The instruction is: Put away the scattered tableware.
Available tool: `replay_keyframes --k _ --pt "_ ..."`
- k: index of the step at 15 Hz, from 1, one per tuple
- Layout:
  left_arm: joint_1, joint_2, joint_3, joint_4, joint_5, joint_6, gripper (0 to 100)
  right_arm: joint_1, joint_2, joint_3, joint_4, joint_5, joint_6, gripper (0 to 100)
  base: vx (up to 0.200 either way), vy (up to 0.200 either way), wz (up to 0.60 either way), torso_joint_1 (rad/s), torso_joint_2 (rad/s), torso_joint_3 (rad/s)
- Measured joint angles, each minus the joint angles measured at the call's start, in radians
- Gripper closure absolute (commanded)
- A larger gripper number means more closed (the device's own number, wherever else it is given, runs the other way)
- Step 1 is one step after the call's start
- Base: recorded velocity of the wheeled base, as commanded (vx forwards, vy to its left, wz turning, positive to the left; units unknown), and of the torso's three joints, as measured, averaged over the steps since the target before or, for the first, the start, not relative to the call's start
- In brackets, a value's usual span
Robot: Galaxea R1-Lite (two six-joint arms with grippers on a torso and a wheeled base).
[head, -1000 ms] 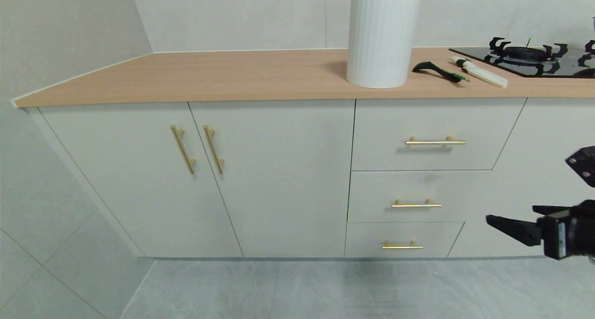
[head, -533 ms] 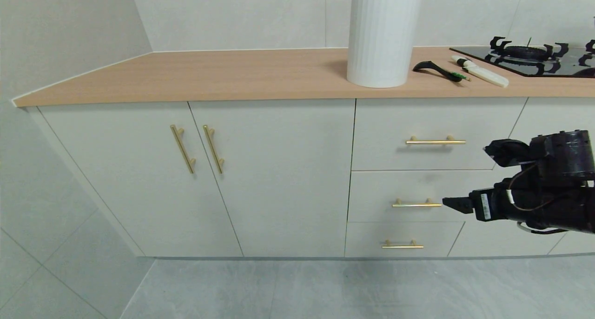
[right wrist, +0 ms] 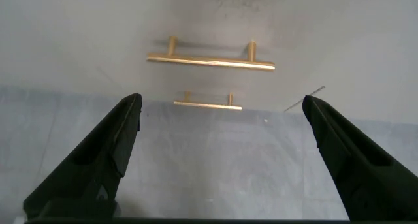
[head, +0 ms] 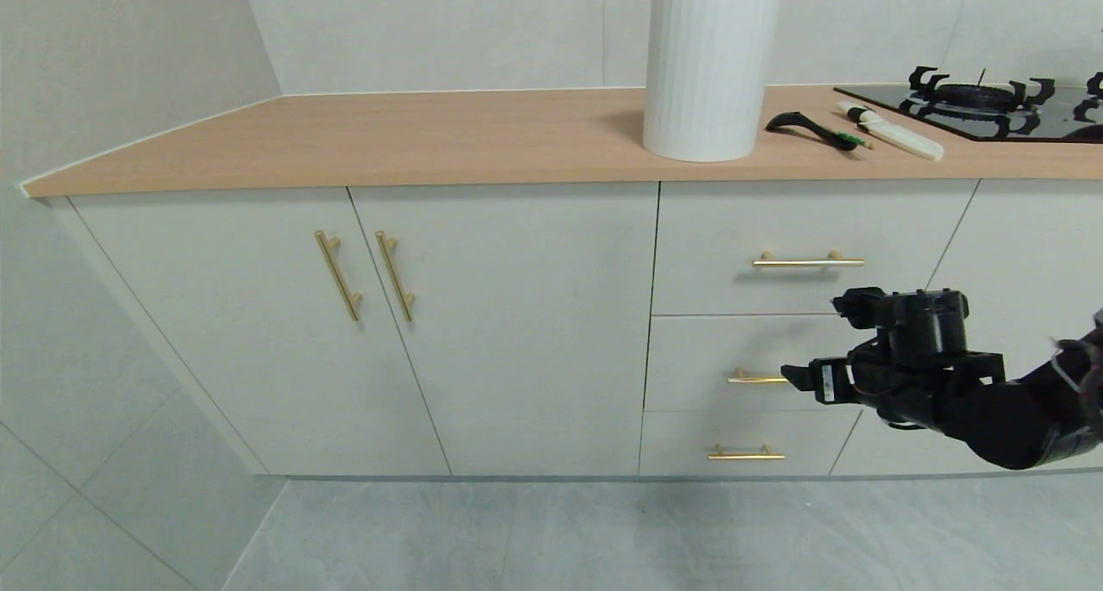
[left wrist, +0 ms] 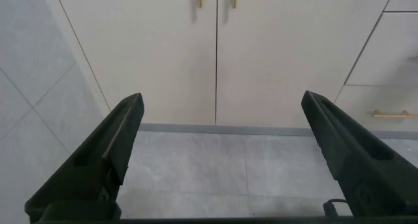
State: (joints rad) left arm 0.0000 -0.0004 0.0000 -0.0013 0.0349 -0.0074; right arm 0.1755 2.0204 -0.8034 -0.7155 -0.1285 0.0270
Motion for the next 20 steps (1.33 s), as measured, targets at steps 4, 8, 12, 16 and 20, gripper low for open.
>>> replay_keyframes --k 4,8,12,16,20 --pt "0.0 0.0 0.0 0.0 0.0 0.0 0 -0.012 0.128 -0.083 -0.035 -0.008 0.029 0 0.0 0.0 0.0 0.0 0.0 0.0" --pt "0.0 0.0 0.0 0.0 0.0 0.0 0 -0.018 0.229 -0.171 -0.038 -0.048 0.031 0 0.0 0.0 0.0 0.0 0.0 0.0" --pt "0.0 0.0 0.0 0.0 0.0 0.0 0 -0.052 0.296 -0.203 -0.086 -0.048 0.033 0 0.0 0.0 0.0 0.0 0.0 0.0" --pt "0.0 0.0 0.0 0.0 0.0 0.0 0 -0.057 0.357 -0.218 -0.174 -0.046 0.03 0 0.0 0.0 0.0 0.0 0.0 0.0" --pt "0.0 0.0 0.0 0.0 0.0 0.0 0 -0.058 0.404 -0.264 -0.182 -0.047 0.043 0 0.0 0.0 0.0 0.0 0.0 0.0"
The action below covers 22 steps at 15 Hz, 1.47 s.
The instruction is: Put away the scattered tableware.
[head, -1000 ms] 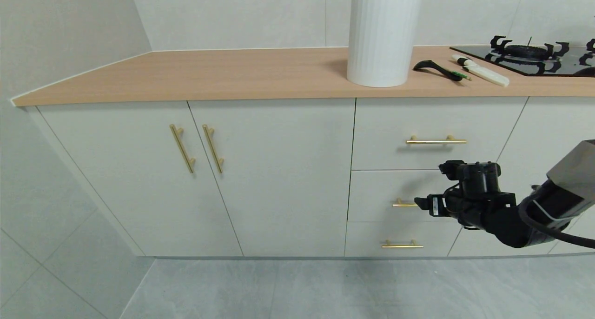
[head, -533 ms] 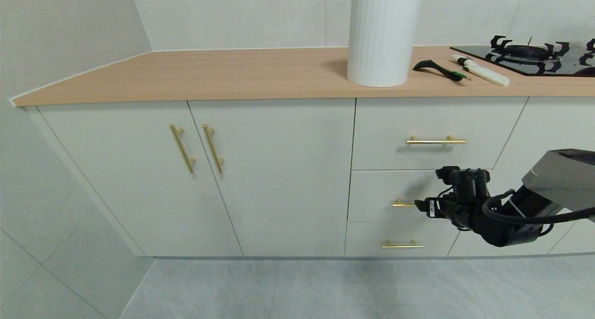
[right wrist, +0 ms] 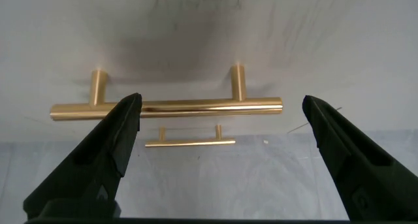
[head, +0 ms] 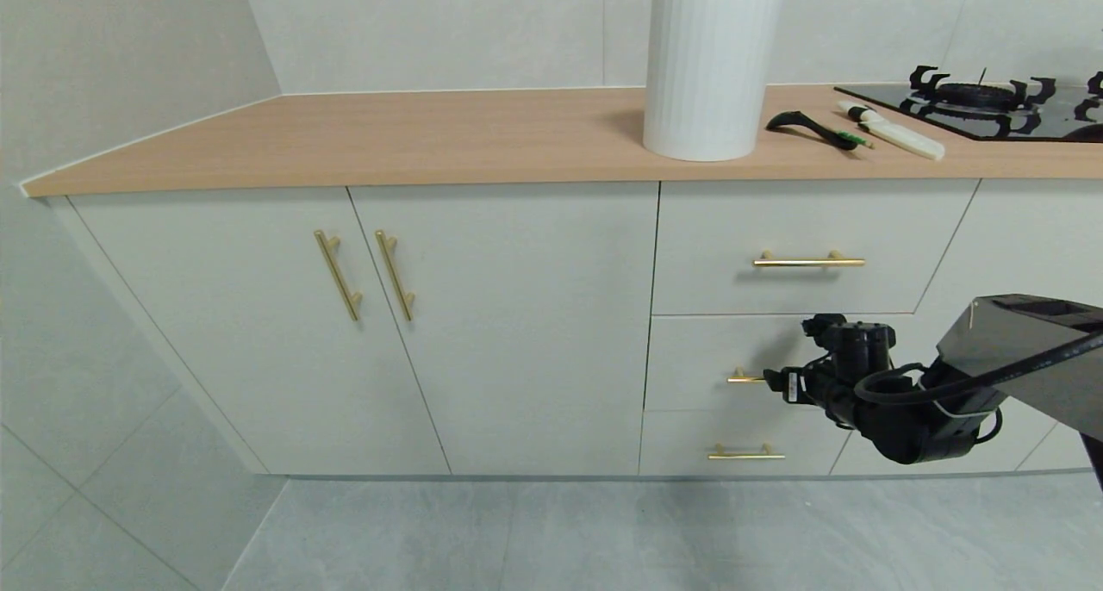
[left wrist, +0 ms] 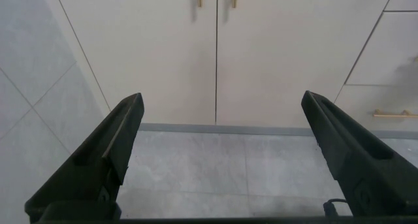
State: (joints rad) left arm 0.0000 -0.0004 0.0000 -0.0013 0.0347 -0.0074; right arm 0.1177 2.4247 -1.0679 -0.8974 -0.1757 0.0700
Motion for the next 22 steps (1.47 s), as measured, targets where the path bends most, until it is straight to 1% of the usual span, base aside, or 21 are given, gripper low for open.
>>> replay_keyframes --k 3,7,11,17,18,19,22 --pt "0.0 0.0 0.0 0.0 0.0 0.0 0 0.0 0.027 -0.031 -0.03 0.0 0.009 0 0.0 0.0 0.0 0.0 0.0 0.0" --pt "0.0 0.0 0.0 0.0 0.0 0.0 0 -0.012 0.076 -0.062 -0.025 0.0 0.009 0 0.0 0.0 0.0 0.0 0.0 0.0" --pt "0.0 0.0 0.0 0.0 0.0 0.0 0 -0.019 0.084 -0.062 0.027 0.001 0.009 0 0.0 0.0 0.0 0.0 0.0 0.0" --pt "0.0 0.0 0.0 0.0 0.0 0.0 0 -0.02 0.078 -0.053 0.042 0.0 0.007 0 0.0 0.0 0.0 0.0 0.0 0.0" --pt "0.0 0.0 0.0 0.0 0.0 0.0 0 -0.02 0.067 -0.045 0.059 0.0 0.008 0 0.0 0.0 0.0 0.0 0.0 0.0" --pt "0.0 0.0 0.0 0.0 0.0 0.0 0 -0.02 0.042 -0.027 0.104 0.003 0.007 0 0.0 0.0 0.0 0.0 0.0 0.0" --pt "0.0 0.0 0.0 0.0 0.0 0.0 0 -0.02 -0.068 0.01 0.321 0.013 0.006 0 0.0 0.0 0.0 0.0 0.0 0.0"
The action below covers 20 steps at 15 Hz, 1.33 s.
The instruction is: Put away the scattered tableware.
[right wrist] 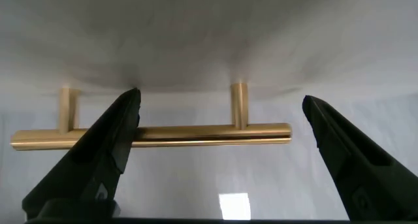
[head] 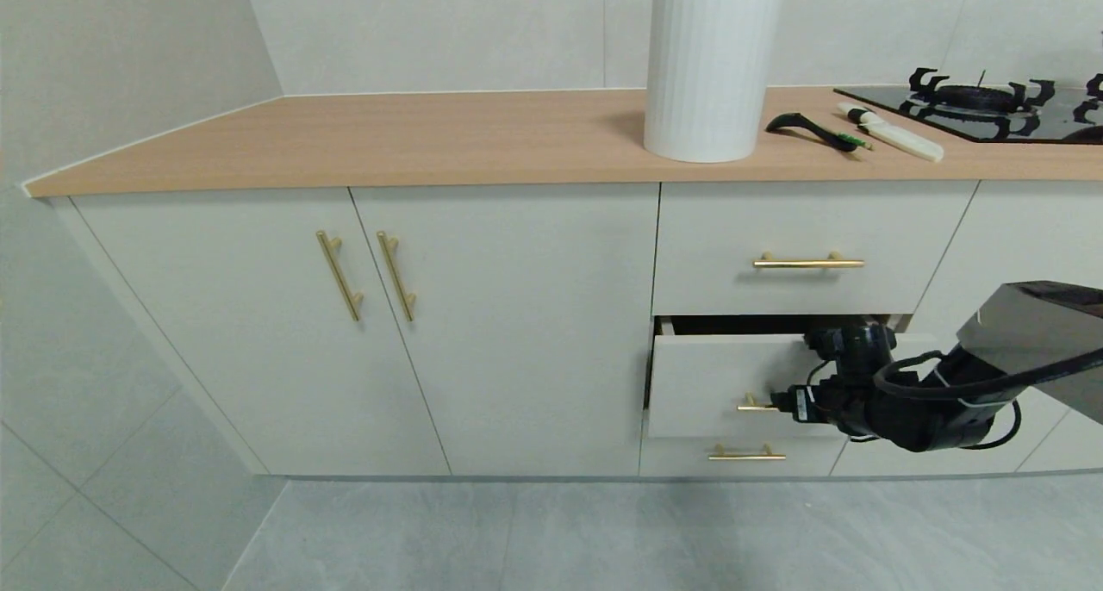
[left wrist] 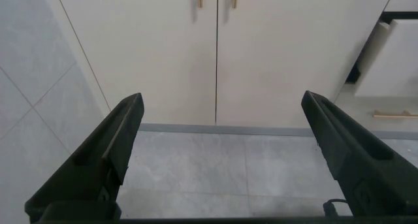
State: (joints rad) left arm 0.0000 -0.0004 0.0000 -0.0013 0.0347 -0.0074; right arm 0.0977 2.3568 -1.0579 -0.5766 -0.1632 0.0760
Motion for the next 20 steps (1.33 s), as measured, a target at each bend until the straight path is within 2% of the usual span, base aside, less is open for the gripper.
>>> replay_keyframes --k 5,8,10,12,17,20 --pt "0.0 0.0 0.0 0.0 0.0 0.0 0 0.018 -0.301 0.016 0.413 0.121 0.003 0 0.0 0.0 0.0 0.0 0.0 0.0" --pt "0.0 0.0 0.0 0.0 0.0 0.0 0 0.068 -0.466 0.038 0.489 0.176 0.008 0 0.0 0.0 0.0 0.0 0.0 0.0" --pt "0.0 0.0 0.0 0.0 0.0 0.0 0 0.088 -0.509 0.051 0.447 0.173 0.008 0 0.0 0.0 0.0 0.0 0.0 0.0" --pt "0.0 0.0 0.0 0.0 0.0 0.0 0 0.092 -0.507 0.077 0.336 0.166 0.007 0 0.0 0.0 0.0 0.0 0.0 0.0" --pt "0.0 0.0 0.0 0.0 0.0 0.0 0 0.098 -0.348 0.146 -0.149 0.029 0.003 0 0.0 0.0 0.0 0.0 0.0 0.0" --pt "0.0 0.0 0.0 0.0 0.0 0.0 0 0.101 -0.279 0.157 -0.176 0.02 0.002 0 0.0 0.0 0.0 0.0 0.0 0.0"
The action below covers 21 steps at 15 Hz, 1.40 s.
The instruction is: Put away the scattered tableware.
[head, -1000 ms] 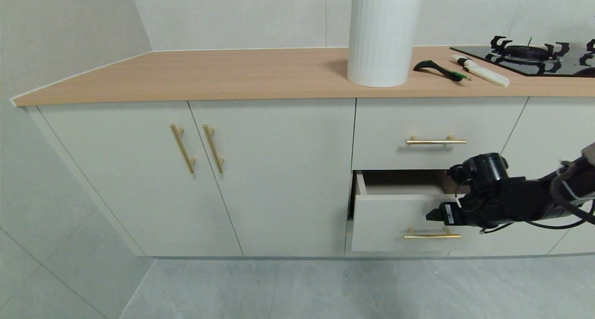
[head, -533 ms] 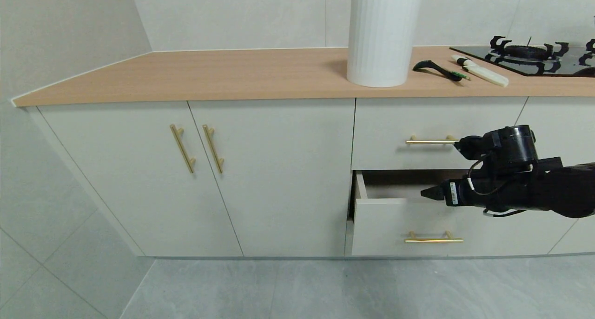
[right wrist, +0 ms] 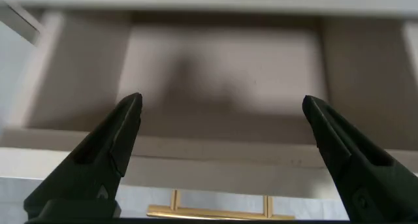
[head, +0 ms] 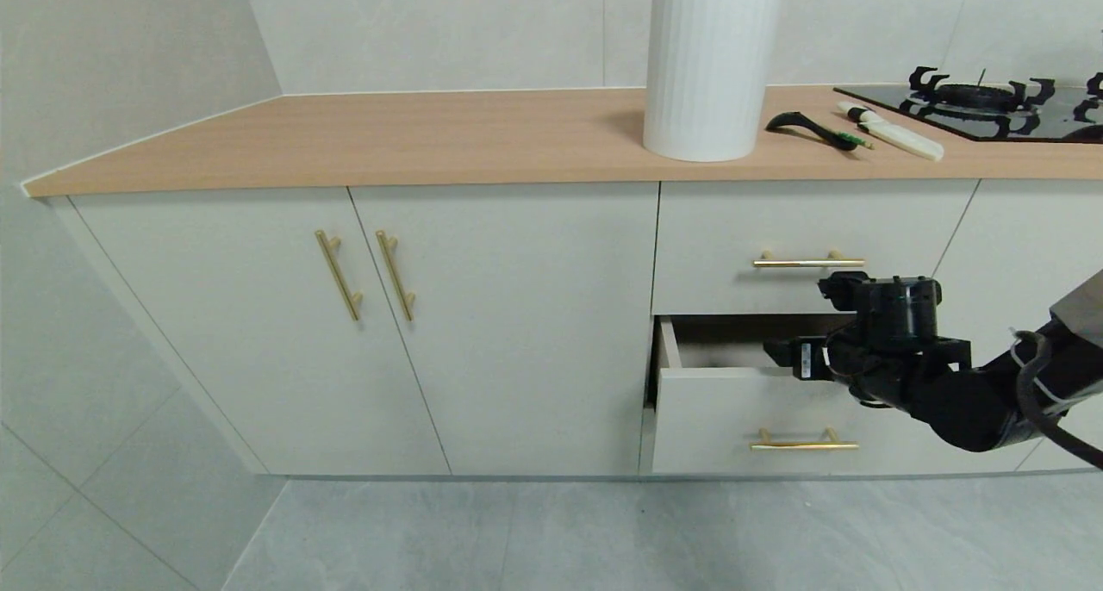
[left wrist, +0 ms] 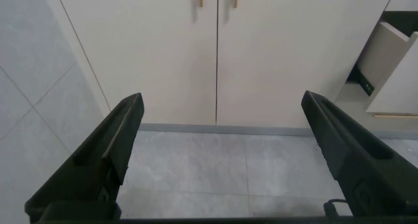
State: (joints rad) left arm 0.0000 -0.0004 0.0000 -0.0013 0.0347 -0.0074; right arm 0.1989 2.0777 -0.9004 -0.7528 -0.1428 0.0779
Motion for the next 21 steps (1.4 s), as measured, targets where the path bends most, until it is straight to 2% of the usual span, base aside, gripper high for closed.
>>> replay_keyframes --k 13,21 --pt "0.0 0.0 0.0 0.0 0.0 0.0 0 -0.001 -0.02 -0.007 0.15 0.008 0.0 0 0.0 0.0 0.0 0.0 0.0 0.0" --pt "0.0 0.0 0.0 0.0 0.0 0.0 0 -0.003 -0.061 -0.016 0.299 0.033 0.0 0 0.0 0.0 0.0 0.0 0.0 0.0"
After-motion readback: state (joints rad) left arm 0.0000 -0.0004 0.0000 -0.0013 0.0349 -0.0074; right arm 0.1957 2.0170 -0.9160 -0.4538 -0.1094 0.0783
